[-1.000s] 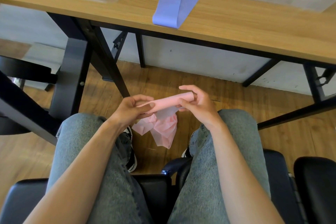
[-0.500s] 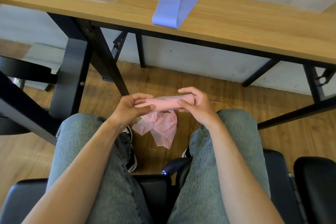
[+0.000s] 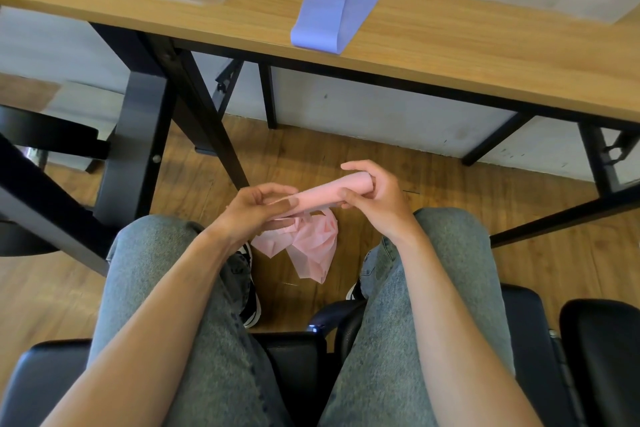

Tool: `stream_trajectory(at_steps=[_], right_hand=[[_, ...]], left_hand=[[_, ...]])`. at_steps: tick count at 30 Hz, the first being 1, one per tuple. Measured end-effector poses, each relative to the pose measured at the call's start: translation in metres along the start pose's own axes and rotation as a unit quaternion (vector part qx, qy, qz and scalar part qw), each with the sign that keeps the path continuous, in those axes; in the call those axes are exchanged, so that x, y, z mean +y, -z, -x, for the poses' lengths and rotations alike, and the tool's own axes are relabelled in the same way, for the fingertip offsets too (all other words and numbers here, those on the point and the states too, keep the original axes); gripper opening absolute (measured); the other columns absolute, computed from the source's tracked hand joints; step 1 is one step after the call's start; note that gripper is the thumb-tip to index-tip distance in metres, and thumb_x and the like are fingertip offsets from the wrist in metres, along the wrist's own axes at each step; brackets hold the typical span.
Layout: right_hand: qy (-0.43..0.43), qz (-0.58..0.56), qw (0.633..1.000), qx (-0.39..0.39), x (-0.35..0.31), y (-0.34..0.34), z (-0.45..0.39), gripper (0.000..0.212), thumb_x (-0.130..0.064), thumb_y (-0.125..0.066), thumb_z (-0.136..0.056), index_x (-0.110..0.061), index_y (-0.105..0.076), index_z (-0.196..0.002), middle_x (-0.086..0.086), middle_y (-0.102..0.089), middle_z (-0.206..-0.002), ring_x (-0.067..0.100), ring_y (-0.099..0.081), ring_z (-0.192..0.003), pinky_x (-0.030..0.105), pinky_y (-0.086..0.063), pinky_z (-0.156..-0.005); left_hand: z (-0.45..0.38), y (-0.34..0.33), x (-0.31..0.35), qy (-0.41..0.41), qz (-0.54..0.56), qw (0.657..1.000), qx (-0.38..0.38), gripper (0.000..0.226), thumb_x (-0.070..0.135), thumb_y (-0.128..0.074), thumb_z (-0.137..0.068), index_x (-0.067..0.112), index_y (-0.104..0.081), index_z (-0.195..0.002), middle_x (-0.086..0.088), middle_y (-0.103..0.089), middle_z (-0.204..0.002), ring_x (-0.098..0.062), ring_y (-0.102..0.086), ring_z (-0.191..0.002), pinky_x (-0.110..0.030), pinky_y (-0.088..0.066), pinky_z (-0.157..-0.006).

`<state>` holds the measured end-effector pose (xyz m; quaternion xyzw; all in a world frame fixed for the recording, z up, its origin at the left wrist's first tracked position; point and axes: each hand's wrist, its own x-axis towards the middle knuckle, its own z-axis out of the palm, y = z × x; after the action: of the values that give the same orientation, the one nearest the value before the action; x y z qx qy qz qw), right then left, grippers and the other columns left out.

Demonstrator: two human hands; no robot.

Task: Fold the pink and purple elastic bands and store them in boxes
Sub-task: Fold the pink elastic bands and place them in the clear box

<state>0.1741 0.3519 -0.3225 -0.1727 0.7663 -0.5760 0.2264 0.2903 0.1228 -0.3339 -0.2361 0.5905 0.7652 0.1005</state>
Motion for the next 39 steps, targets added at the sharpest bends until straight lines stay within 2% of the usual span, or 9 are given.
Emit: stream_trajectory(at_steps=[4,8,10,14,20,24,29,35,39], right_hand=[[-0.014,-0.020,1.000,0.003,-0.0001,0.0002,-0.0005,0.043,-0.015,-0.079,-0.090,-0.031,-0.066,-0.128,0.004,-0.066,-0.122,0.024,-0.072,-0.104,0.047,-0.065,-0.078],[-0.041,-0.013,0.999,0.001,-0.0020,-0.0020,0.0002,0.036,-0.018,-0.076,-0.094,-0.024,-0.064,-0.128,0.009,-0.072,-0.111,0.023,-0.078,-0.082,0.050,-0.066,-0.074],[-0.031,-0.004,1.000,-0.003,-0.0018,-0.0010,0.0007,0.036,-0.015,-0.077,-0.092,-0.021,-0.065,-0.126,0.011,-0.073,-0.110,0.025,-0.079,-0.079,0.051,-0.065,-0.073],[-0.002,-0.017,1.000,0.007,-0.0038,0.0013,0.0014,0.044,-0.011,-0.080,-0.088,-0.027,-0.066,-0.127,0.012,-0.067,-0.120,0.028,-0.076,-0.091,0.047,-0.065,-0.076],[-0.053,-0.077,0.996,0.000,-0.0082,-0.0008,0.0028,0.052,-0.010,-0.075,-0.094,-0.022,-0.055,-0.140,0.014,-0.068,-0.119,0.027,-0.078,-0.088,0.044,-0.065,-0.080],[-0.036,-0.053,0.998,0.001,-0.0057,-0.0002,0.0022,0.052,-0.006,-0.077,-0.091,-0.027,-0.059,-0.135,0.016,-0.065,-0.121,0.027,-0.077,-0.092,0.046,-0.065,-0.079],[-0.028,-0.064,0.998,-0.001,-0.0068,0.0004,0.0022,0.056,-0.003,-0.076,-0.091,-0.033,-0.058,-0.135,0.011,-0.060,-0.129,0.026,-0.074,-0.104,0.042,-0.065,-0.080],[-0.070,-0.044,0.996,-0.015,-0.0059,-0.0029,0.0035,0.039,-0.018,-0.071,-0.098,-0.023,-0.058,-0.134,0.013,-0.073,-0.108,0.026,-0.078,-0.085,0.050,-0.065,-0.080],[-0.042,-0.038,0.998,-0.007,-0.0046,-0.0012,0.0019,0.044,-0.006,-0.075,-0.092,-0.031,-0.064,-0.127,0.013,-0.062,-0.124,0.027,-0.073,-0.103,0.045,-0.066,-0.077]], left_hand=[[0.0017,-0.0042,0.0017,-0.018,-0.022,0.999,-0.023,0.023,0.013,-0.069,-0.093,0.012,-0.074,-0.115,0.001,-0.077,-0.105,-0.027,-0.076,-0.100,-0.027,-0.064,-0.072],[0.0016,-0.0016,0.0010,-0.089,-0.077,0.993,0.005,0.026,0.000,-0.076,-0.087,0.013,-0.075,-0.109,0.010,-0.075,-0.103,-0.017,-0.073,-0.103,-0.025,-0.063,-0.073],[0.0011,-0.0009,-0.0007,-0.087,-0.088,0.992,0.013,0.029,0.000,-0.078,-0.084,0.016,-0.075,-0.109,0.011,-0.076,-0.103,-0.014,-0.073,-0.103,-0.024,-0.062,-0.073],[0.0008,-0.0045,-0.0007,-0.005,-0.040,0.999,0.017,0.022,0.017,-0.074,-0.091,0.015,-0.077,-0.113,-0.001,-0.075,-0.109,-0.023,-0.075,-0.098,-0.024,-0.062,-0.066],[0.0002,-0.0009,0.0004,-0.088,-0.081,0.992,0.031,0.028,0.004,-0.080,-0.083,0.017,-0.076,-0.108,0.003,-0.076,-0.106,-0.017,-0.073,-0.104,-0.025,-0.062,-0.076],[0.0001,0.0001,-0.0024,-0.052,-0.086,0.995,0.018,0.030,0.004,-0.080,-0.084,0.018,-0.076,-0.110,0.007,-0.076,-0.105,-0.018,-0.073,-0.105,-0.025,-0.062,-0.074],[0.0011,-0.0050,-0.0002,0.003,-0.090,0.995,-0.045,0.024,0.023,-0.071,-0.093,0.016,-0.075,-0.116,0.000,-0.076,-0.106,-0.018,-0.075,-0.093,-0.022,-0.061,-0.069],[0.0041,-0.0032,-0.0009,-0.090,-0.164,0.982,0.005,0.023,0.010,-0.077,-0.088,0.016,-0.073,-0.110,0.014,-0.075,-0.095,-0.010,-0.074,-0.083,-0.020,-0.059,-0.063],[0.0046,-0.0024,-0.0009,-0.011,-0.173,0.984,-0.041,0.023,0.023,-0.073,-0.093,0.016,-0.072,-0.115,0.006,-0.078,-0.092,-0.006,-0.069,-0.069,-0.020,-0.055,-0.058]])
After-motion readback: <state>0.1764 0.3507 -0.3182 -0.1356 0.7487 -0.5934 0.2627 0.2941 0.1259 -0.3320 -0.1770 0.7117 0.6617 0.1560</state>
